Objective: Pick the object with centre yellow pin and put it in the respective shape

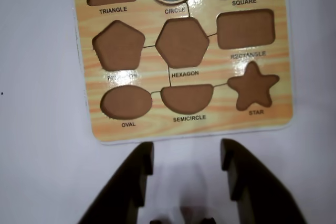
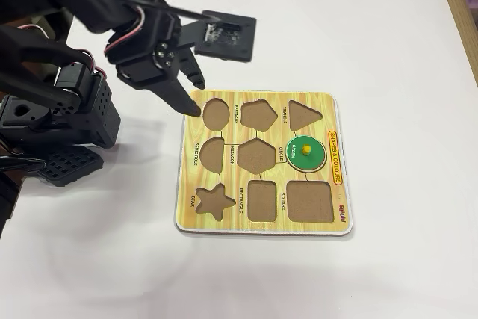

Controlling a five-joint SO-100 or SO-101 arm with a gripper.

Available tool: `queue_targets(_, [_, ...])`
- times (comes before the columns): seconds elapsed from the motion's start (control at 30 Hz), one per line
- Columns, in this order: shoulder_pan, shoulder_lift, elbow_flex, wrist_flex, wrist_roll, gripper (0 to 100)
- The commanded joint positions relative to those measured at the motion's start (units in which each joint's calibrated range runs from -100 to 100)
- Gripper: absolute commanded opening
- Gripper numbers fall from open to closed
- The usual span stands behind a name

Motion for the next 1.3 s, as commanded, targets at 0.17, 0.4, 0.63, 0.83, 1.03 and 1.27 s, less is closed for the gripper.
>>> queue_targets(0.17, [0.8, -18.7, 12.7, -0.8, -0.1, 15])
queue_targets(0.4, [0.7, -33.5, 21.7, -6.8, -0.1, 15])
queue_targets(0.63, [0.5, -43.3, 37.6, -19.4, -0.1, 15])
queue_targets(0.83, [0.7, -43.2, 47.5, -29.6, -0.1, 15])
queue_targets(1.03, [0.8, -42.9, 54.4, -35.2, -0.1, 15])
queue_targets(1.27, [0.8, -42.9, 54.4, -20.4, -0.1, 15])
